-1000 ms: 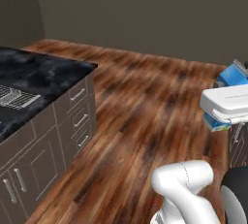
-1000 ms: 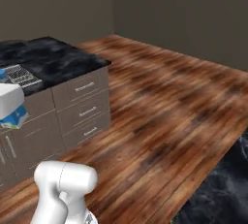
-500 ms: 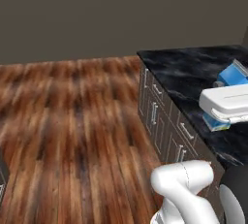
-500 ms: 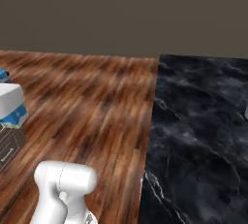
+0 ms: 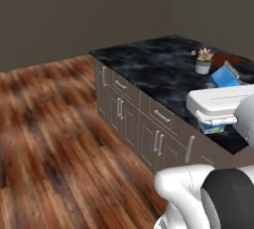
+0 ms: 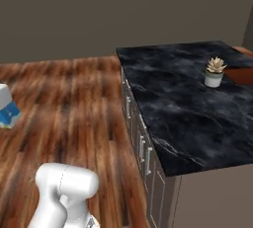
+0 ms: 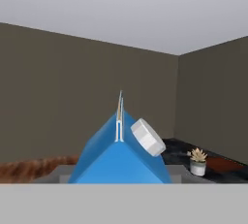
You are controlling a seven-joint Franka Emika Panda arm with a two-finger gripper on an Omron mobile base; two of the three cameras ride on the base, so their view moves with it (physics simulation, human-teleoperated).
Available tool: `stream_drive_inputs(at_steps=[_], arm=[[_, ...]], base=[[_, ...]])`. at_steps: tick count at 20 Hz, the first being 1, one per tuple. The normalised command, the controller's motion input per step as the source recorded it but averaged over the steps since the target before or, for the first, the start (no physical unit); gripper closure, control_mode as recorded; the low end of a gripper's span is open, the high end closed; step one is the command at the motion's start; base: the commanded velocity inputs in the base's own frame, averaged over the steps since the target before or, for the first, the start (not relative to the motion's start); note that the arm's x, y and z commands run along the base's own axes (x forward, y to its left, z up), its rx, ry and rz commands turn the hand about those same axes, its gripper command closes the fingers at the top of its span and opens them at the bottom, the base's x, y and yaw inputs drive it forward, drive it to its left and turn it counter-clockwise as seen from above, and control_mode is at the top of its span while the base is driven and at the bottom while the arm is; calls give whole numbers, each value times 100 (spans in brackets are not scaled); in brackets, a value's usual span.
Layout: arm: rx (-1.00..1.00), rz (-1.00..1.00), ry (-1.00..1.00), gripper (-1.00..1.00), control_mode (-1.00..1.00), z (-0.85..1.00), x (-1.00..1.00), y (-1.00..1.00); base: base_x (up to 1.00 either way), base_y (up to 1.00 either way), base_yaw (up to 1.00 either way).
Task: Take out the milk from the fridge and place it on the tray on the counter. Then take the sugar cube near the tray and place it in the tray.
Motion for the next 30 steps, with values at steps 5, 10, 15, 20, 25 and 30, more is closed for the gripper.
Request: stream_drive_inputs(at_steps=[5, 10, 15, 20, 25, 30], arm=[[0, 0, 0, 100, 100, 0, 0, 0], [0, 0, 0, 100, 100, 0, 0, 0], [0, 0, 0, 100, 100, 0, 0, 0], [0, 0, 0, 100, 100, 0, 0, 0], [0, 0, 0, 100, 100, 0, 0, 0], [0, 0, 0, 100, 100, 0, 0, 0]], base=[[-36, -100, -6], [5, -100, 0], [16, -100, 0], [0, -100, 0], [0, -100, 0], [0, -100, 0]])
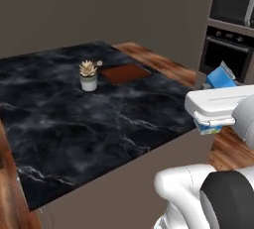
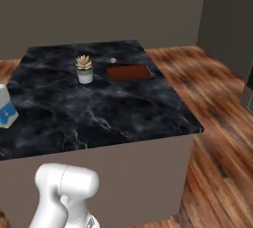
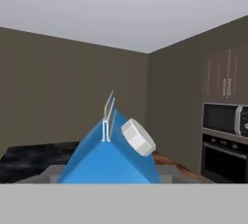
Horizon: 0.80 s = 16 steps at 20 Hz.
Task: Take out the milk from the fridge and place it on the tray on the counter. Then take the sugar cube near the tray and place it in the tray.
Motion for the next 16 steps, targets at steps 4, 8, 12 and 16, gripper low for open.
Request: stream_drive_inputs(at_steps=[4, 8, 12, 16], arm=[[0, 0, 0, 100, 100, 0, 0, 0], [0, 0, 0, 100, 100, 0, 0, 0], [0, 0, 0, 100, 100, 0, 0, 0], [0, 0, 0, 100, 100, 0, 0, 0]], base=[[0, -100, 0], [0, -100, 0], [0, -100, 0], [3, -100, 12]])
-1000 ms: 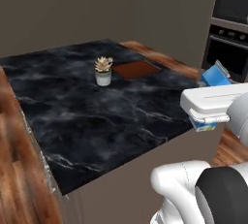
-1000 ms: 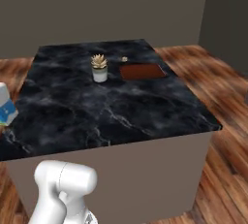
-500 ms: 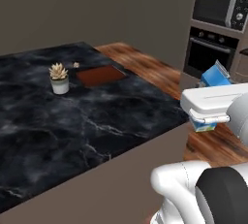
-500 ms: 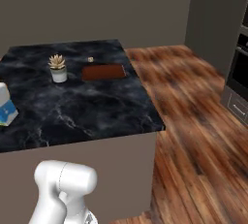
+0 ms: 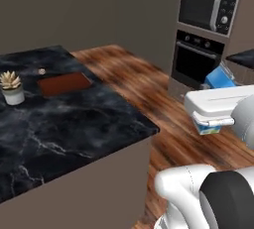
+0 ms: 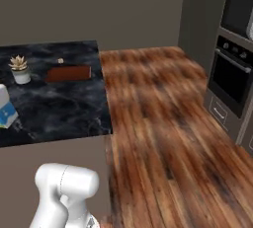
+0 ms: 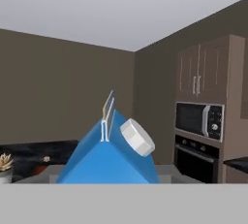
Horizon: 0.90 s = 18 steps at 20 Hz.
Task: Take out the milk from the fridge and place it on the tray on the counter. Then take the sugar cube near the tray and place it in the tray.
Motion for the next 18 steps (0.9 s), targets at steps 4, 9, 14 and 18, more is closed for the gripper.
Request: stream_drive_inputs(at_steps=[4, 9, 14, 18], arm=[[0, 0, 0, 100, 100, 0, 0, 0], [0, 0, 0, 100, 100, 0, 0, 0], [0, 0, 0, 100, 100, 0, 0, 0], [0, 0, 0, 100, 100, 0, 0, 0]], base=[[8, -100, 24], [28, -100, 49], [46, -90, 64], [49, -78, 65]])
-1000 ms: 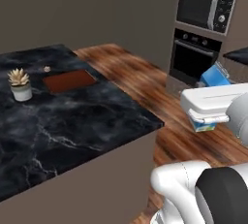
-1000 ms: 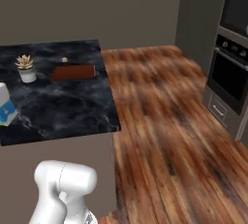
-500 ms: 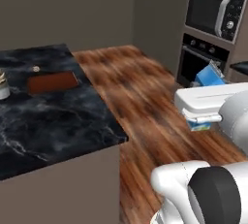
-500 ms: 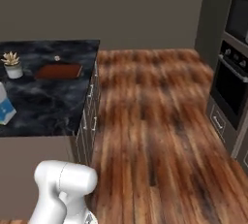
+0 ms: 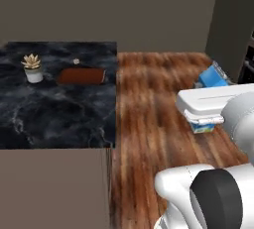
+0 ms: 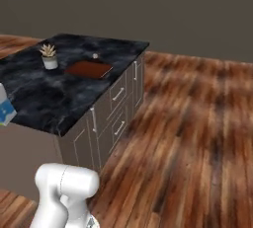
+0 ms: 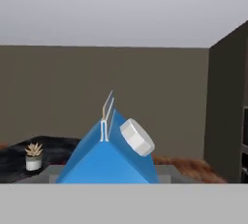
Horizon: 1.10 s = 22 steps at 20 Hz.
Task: Take out the milk from the fridge and place it on the tray on the counter. Then take the sugar cube near the tray and place it in the tray.
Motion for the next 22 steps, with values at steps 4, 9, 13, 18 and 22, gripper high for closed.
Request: stream_drive_inputs(at_steps=[4, 9, 13, 18, 22], arm=[[0, 0, 0, 100, 100, 0, 0, 0], [0, 0, 0, 100, 100, 0, 0, 0], [0, 0, 0, 100, 100, 0, 0, 0], [0, 0, 0, 100, 100, 0, 0, 0], [0, 0, 0, 100, 100, 0, 0, 0]], base=[[66, -61, 68], [67, -68, 66], [38, -79, 59], [27, -84, 59], [23, -86, 59]])
